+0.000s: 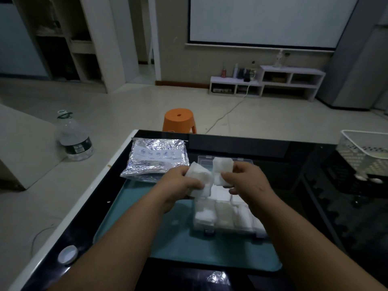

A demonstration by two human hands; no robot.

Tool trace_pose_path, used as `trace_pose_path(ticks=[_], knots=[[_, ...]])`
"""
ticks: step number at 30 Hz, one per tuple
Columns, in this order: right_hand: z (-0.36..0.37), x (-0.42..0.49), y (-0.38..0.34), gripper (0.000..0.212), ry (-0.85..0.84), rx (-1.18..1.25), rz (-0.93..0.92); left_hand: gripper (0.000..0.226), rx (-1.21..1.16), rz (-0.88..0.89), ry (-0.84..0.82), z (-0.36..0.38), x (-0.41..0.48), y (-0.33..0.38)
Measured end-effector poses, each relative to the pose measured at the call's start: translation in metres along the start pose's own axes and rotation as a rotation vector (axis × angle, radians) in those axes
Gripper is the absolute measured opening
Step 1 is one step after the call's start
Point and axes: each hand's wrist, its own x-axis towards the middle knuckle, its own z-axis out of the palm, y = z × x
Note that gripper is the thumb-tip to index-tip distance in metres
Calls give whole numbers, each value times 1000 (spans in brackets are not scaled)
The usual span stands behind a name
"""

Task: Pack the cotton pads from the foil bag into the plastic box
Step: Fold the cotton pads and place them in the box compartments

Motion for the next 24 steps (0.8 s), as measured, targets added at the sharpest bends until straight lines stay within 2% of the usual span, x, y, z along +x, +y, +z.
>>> trace_pose_path(ticks=[5, 9, 14, 19, 24], knots=[[-5, -2, 2, 7, -28, 43, 29, 25, -180, -112, -5, 10, 0, -4], [-1, 3, -6, 14, -6, 15, -34, 15, -234, -109, 54, 14, 6, 2], [5, 6, -4, 9, -11, -44, -93, 23, -257, -52, -25, 21, 1, 13], [7, 9, 2, 36, 45, -115, -44, 30, -306, -20, -67, 26, -4, 8], [6, 13, 4, 43, 65, -119, 21, 24, -381, -42, -41, 29, -2, 6]])
